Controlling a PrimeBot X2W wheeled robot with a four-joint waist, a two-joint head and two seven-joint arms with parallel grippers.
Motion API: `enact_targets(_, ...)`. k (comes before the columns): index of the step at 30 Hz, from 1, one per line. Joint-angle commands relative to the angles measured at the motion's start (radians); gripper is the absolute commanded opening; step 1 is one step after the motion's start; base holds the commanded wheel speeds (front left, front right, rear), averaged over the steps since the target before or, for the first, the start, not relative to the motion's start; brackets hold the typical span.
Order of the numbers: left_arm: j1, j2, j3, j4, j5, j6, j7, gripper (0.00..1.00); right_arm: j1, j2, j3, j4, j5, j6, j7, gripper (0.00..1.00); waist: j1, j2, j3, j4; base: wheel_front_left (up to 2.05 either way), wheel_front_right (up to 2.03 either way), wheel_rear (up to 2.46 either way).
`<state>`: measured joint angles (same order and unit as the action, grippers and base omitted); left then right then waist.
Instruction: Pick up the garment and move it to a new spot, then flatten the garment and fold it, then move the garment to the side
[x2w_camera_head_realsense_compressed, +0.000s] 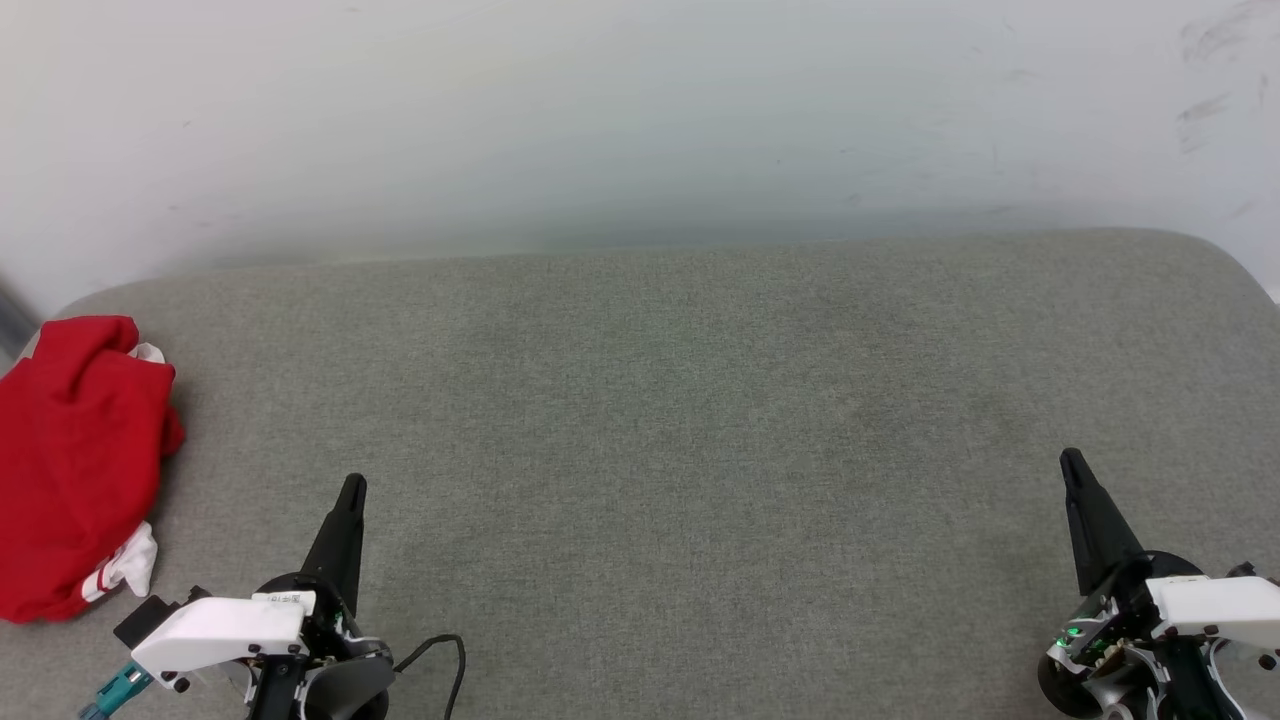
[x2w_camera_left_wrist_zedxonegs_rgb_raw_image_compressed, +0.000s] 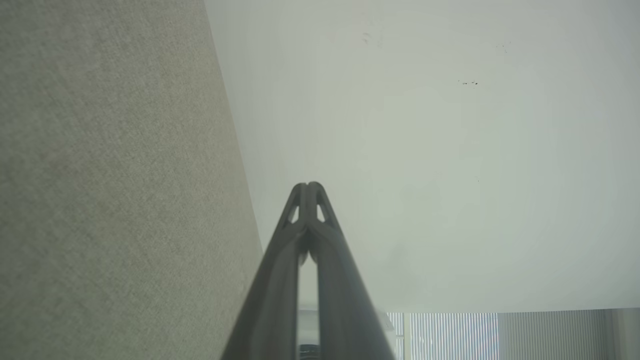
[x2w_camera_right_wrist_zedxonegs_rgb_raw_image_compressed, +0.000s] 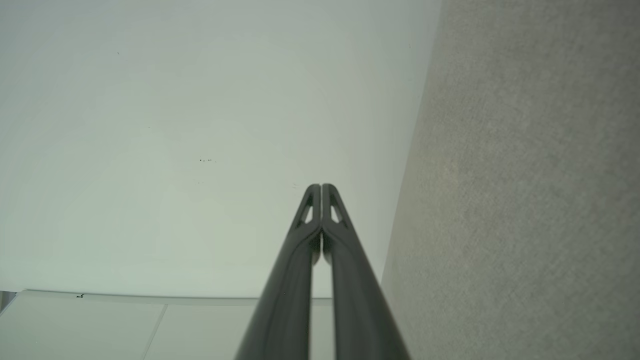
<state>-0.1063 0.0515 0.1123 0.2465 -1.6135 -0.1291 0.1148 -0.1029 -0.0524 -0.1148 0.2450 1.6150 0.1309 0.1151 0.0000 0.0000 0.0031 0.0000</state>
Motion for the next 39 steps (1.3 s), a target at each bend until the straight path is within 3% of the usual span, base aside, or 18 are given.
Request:
enact_targets(1, -0.006, -0.002, 0.005, 0.000, 0.003, -0.003, 0.003, 0.00, -0.011, 0.003, -0.001, 0.001, -0.006, 0.000, 0.002, 0.00, 0.0000, 0.0000, 0.000, 0.000, 0.00, 0.00, 0.00)
enact_targets(39, -0.006, -0.002, 0.004, 0.000, 0.002, -0.003, 0.002, 0.00, -0.011, 0.003, 0.000, 0.001, -0.005, 0.000, 0.001, 0.00, 0.0000, 0.0000, 0.000, 0.000, 0.00, 0.00, 0.00)
